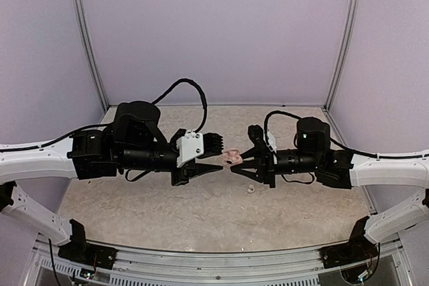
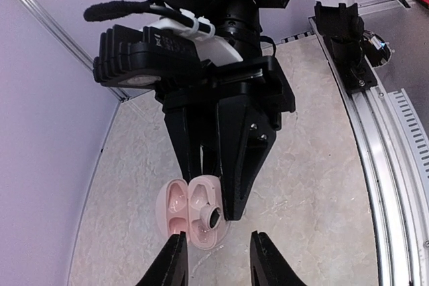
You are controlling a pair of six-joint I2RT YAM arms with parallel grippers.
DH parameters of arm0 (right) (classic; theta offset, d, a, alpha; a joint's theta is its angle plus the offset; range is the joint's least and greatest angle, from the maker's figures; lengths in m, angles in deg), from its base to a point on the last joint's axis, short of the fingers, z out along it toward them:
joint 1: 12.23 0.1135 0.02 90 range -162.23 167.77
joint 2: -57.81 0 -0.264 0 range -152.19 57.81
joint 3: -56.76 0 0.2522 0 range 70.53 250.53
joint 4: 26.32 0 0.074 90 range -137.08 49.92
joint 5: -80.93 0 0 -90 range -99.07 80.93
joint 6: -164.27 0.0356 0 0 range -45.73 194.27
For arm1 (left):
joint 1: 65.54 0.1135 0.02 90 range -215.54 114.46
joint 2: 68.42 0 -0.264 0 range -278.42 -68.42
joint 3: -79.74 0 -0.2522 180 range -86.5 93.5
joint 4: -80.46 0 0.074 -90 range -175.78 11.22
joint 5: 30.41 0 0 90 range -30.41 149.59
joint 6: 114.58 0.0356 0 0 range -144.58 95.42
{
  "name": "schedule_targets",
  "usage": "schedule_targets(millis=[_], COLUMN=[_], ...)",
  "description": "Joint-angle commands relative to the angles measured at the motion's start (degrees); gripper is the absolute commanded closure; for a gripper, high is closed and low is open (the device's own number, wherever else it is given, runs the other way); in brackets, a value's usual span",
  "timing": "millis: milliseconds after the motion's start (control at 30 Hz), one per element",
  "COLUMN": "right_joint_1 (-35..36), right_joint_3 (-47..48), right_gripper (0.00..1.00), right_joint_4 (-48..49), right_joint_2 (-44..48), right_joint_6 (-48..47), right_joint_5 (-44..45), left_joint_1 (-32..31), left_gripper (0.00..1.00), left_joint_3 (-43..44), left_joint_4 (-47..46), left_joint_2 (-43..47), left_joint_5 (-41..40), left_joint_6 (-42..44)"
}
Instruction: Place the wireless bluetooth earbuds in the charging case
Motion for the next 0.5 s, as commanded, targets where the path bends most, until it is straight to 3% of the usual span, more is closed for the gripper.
schedule_targets(millis=[0,467], right_joint_1=[0.29,1.25], right_joint_3=[1.96,2.97], right_gripper=[1.0,1.0], right_joint_4=[-3.48,-4.72], right_joint_2=[0.95,1.45], right_joint_6=[-1.57,-2.66], right_joint_5=[1.65,2.65], left_joint_1=[-0.41,-0.93], left_gripper=[0.68,0.76], left_joint_3=[2.79,3.75], left_joint_4=[1.16,-0.14], left_joint_2=[-2.23,-5.6], left_joint_5=[-1.83,-5.1], left_joint_6=[0.88,1.07])
